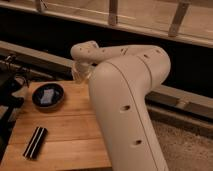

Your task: Knock the bottle over

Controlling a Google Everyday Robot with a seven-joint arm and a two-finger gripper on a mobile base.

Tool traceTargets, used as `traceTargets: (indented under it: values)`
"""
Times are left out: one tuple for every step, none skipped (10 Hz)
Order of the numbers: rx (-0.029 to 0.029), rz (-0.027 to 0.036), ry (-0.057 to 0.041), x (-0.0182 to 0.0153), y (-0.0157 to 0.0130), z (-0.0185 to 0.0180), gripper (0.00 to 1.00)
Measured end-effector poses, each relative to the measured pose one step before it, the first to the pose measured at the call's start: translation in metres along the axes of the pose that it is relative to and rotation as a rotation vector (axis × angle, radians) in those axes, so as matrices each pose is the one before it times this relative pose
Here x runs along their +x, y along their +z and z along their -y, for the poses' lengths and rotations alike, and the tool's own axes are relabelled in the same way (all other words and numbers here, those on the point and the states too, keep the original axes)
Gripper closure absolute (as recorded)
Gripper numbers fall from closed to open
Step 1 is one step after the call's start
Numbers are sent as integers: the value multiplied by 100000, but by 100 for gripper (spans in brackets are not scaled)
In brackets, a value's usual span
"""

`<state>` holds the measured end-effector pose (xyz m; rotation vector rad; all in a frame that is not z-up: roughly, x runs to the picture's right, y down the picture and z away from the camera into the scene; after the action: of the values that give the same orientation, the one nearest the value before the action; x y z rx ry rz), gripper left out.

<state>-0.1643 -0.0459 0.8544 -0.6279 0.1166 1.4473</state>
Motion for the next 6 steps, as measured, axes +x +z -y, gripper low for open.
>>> traceTargets:
  values:
    - [334,-69,-2949,-158,102,-271,100]
    - [-128,-196,-2129,-140,117,-777,100]
    - [150,-719,-35,366,91,-488,100]
    - [787,-336,-13,449,-194,-32,100]
    - [567,-592,-41,707,-102,-159,100]
    - [429,31,-1081,206,40,-175,100]
